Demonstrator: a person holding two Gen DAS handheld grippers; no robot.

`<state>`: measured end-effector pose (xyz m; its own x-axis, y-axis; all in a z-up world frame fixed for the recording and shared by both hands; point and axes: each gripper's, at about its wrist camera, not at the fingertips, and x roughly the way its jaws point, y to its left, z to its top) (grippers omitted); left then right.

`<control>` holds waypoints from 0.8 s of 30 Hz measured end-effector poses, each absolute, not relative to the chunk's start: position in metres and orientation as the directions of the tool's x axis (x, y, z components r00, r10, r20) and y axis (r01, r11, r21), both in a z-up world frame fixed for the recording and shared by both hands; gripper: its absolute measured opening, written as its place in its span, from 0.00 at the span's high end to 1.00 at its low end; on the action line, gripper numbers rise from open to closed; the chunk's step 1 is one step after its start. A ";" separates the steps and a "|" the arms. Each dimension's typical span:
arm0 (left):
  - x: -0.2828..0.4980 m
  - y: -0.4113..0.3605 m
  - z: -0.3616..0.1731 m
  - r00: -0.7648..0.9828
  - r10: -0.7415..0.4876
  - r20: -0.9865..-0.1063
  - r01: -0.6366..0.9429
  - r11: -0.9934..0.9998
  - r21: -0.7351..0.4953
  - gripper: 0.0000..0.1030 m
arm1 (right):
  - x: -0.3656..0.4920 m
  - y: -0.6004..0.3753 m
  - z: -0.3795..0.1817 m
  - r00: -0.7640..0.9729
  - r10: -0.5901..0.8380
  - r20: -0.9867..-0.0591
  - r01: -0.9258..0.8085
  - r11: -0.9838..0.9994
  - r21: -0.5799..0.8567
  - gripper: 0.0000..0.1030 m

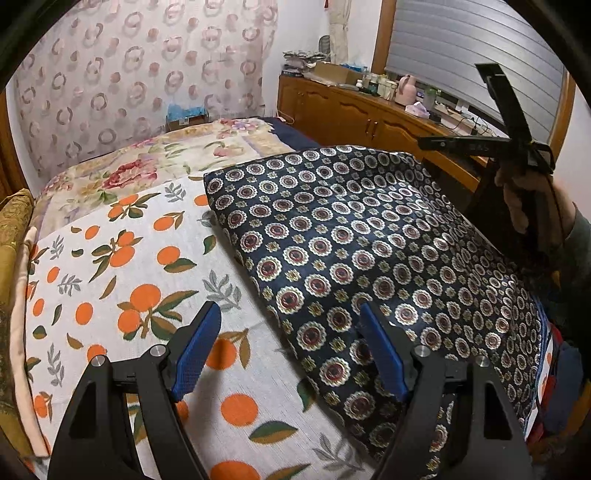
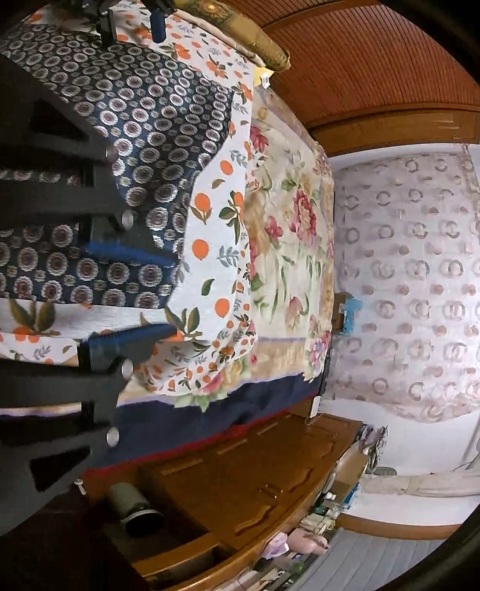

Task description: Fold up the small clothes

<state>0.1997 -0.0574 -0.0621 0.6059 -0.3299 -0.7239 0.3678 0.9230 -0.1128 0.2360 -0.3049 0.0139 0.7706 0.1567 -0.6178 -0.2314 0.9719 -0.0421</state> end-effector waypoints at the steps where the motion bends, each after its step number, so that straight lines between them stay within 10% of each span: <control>1: 0.198 -0.058 -0.062 0.605 -0.329 -0.725 0.368 0.923 -0.111 0.24 | 0.233 -0.307 0.016 0.775 0.156 -0.612 -0.230 0.972 -0.042 0.58; 24: 0.123 -0.065 -0.050 0.603 -0.364 -0.710 0.395 0.909 -0.131 0.24 | 0.072 -0.299 -0.006 0.786 0.221 -0.577 -0.278 0.960 -0.011 0.39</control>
